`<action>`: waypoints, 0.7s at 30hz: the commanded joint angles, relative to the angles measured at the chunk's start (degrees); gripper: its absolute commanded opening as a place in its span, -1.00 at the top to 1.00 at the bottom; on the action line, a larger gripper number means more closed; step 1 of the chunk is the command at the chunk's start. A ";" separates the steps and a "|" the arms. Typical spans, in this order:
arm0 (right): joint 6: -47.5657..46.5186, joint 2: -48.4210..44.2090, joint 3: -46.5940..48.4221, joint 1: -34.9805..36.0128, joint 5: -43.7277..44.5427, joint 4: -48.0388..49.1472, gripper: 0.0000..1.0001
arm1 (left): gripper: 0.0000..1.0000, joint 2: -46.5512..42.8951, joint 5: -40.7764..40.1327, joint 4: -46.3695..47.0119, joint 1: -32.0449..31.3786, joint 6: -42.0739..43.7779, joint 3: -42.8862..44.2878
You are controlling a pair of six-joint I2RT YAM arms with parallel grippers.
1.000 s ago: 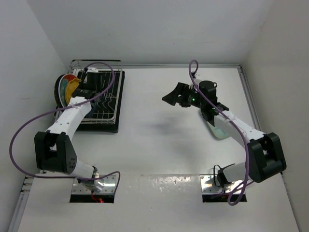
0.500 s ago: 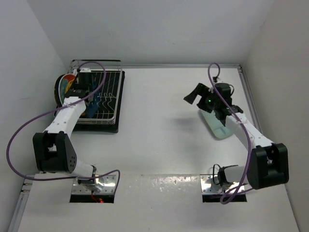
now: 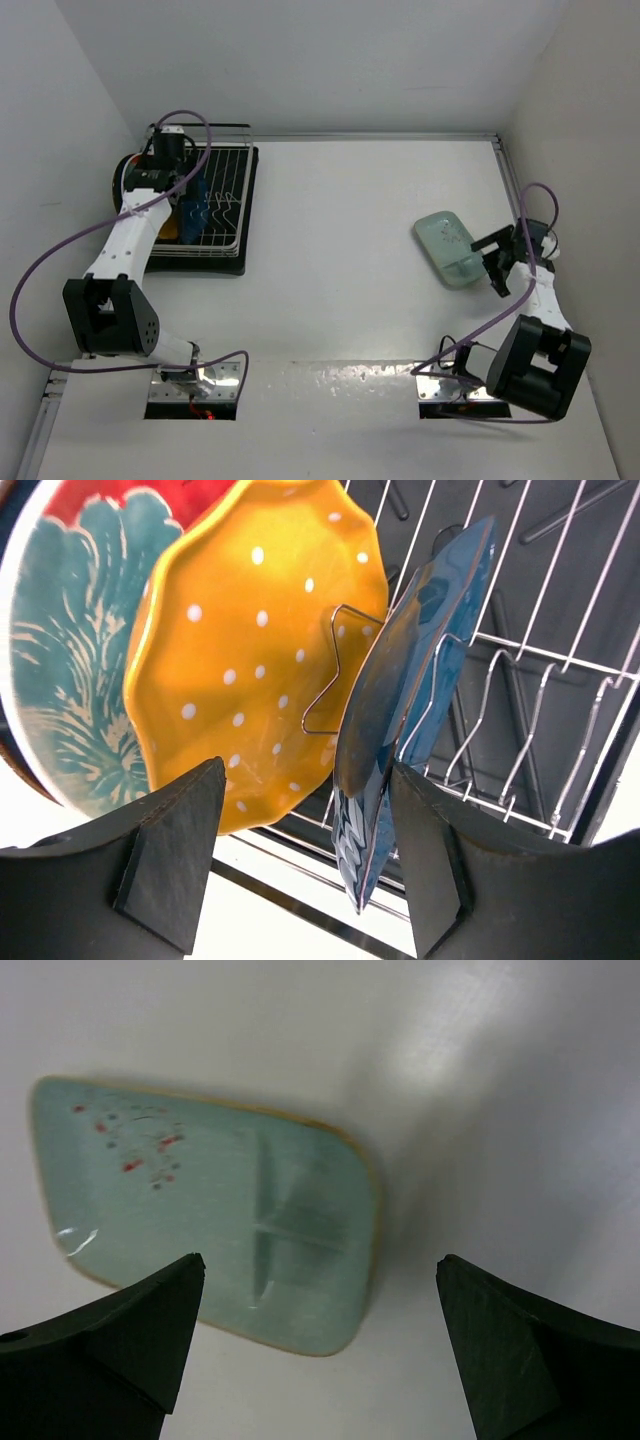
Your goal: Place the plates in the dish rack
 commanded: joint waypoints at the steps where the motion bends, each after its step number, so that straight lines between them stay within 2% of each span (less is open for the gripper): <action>1: 2.36 -1.02 -1.49 -3.31 3.65 -0.27 -0.94 | -0.41 -0.78 0.16 -1.44 0.85 0.38 3.51; 8: 2.80 6.62 -1.58 -6.40 3.83 -0.01 -0.85 | -0.43 -1.30 1.75 -3.73 0.85 0.38 6.49; 10: 2.45 9.25 -2.63 -6.48 -0.53 2.27 -0.82 | -0.43 -1.30 1.75 -3.74 0.85 0.38 6.50; 11: 1.58 10.75 -3.68 -6.48 -6.39 7.15 -0.73 | -0.43 -1.30 2.36 -4.26 0.85 0.38 7.11; 12: 1.13 12.59 -3.69 -6.57 -6.45 8.42 -0.73 | -0.43 -1.30 2.36 -4.26 0.85 0.38 7.11; 15: 0.51 16.38 -2.38 -6.22 -11.28 11.33 -0.53 | -0.43 -1.30 2.36 -4.26 0.85 0.90 7.73; 18: 0.51 19.81 -1.76 -6.05 -12.52 11.68 -0.21 | -0.43 -1.30 2.36 -4.26 0.85 0.90 8.26; 19: 0.43 21.03 -1.85 -6.04 -12.60 11.77 0.02 | -0.43 -1.30 2.36 -4.26 0.85 1.43 8.26; 21: -0.45 21.57 -1.93 -6.13 -12.87 12.12 0.30 | -0.43 -1.83 2.36 -4.26 0.85 1.43 8.26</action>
